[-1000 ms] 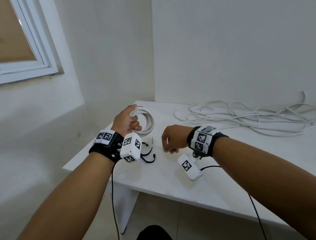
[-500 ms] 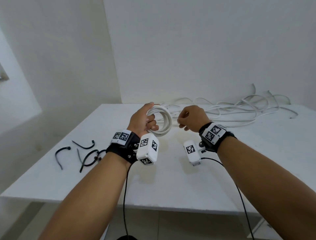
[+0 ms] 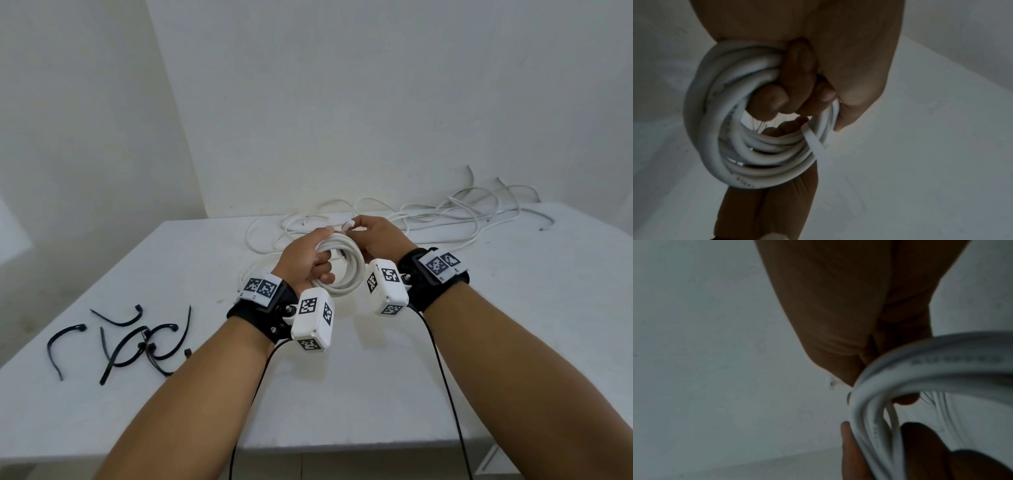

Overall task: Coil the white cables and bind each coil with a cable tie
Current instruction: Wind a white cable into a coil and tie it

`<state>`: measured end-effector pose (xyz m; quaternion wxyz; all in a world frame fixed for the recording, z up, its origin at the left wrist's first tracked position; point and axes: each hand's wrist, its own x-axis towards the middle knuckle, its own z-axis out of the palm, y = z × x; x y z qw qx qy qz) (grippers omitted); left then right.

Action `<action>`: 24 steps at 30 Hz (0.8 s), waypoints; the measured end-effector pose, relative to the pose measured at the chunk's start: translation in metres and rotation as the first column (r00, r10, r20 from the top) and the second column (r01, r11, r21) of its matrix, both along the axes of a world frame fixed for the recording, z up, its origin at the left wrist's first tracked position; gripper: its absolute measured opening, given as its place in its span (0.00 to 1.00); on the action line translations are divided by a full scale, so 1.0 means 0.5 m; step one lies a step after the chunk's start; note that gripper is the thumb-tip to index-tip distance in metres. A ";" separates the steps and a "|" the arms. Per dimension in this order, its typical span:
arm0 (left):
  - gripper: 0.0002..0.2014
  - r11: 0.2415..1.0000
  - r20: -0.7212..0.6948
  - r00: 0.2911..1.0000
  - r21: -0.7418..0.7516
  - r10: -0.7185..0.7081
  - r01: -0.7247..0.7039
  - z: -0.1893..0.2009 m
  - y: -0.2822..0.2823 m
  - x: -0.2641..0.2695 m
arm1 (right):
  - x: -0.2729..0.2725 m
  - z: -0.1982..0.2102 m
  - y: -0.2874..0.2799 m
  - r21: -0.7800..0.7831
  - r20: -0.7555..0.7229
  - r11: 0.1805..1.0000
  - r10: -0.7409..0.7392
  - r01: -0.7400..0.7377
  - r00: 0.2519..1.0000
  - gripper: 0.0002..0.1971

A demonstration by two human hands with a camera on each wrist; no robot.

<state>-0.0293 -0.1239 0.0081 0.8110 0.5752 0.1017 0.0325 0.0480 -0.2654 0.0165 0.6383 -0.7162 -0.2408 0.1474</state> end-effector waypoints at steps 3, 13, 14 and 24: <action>0.13 1.000 -0.007 1.000 0.001 0.000 0.000 -0.008 0.000 0.007 | 0.016 0.000 0.001 -0.093 0.001 0.995 0.021 -0.020 1.000 0.08; 0.13 0.999 -0.063 0.997 0.011 0.034 -0.033 -0.019 0.005 0.021 | 0.042 -0.024 -0.003 0.028 -0.254 0.991 0.137 -0.134 0.957 0.05; 0.11 1.000 -0.060 0.998 0.009 0.031 -0.030 -0.023 0.006 0.024 | 0.041 -0.028 -0.004 0.106 -0.296 0.984 0.166 -0.140 0.941 0.05; 0.13 0.980 0.016 0.983 -0.084 0.183 -0.181 -0.039 0.019 0.025 | 0.017 -0.025 0.010 -0.028 0.063 0.976 0.217 -0.216 0.974 0.15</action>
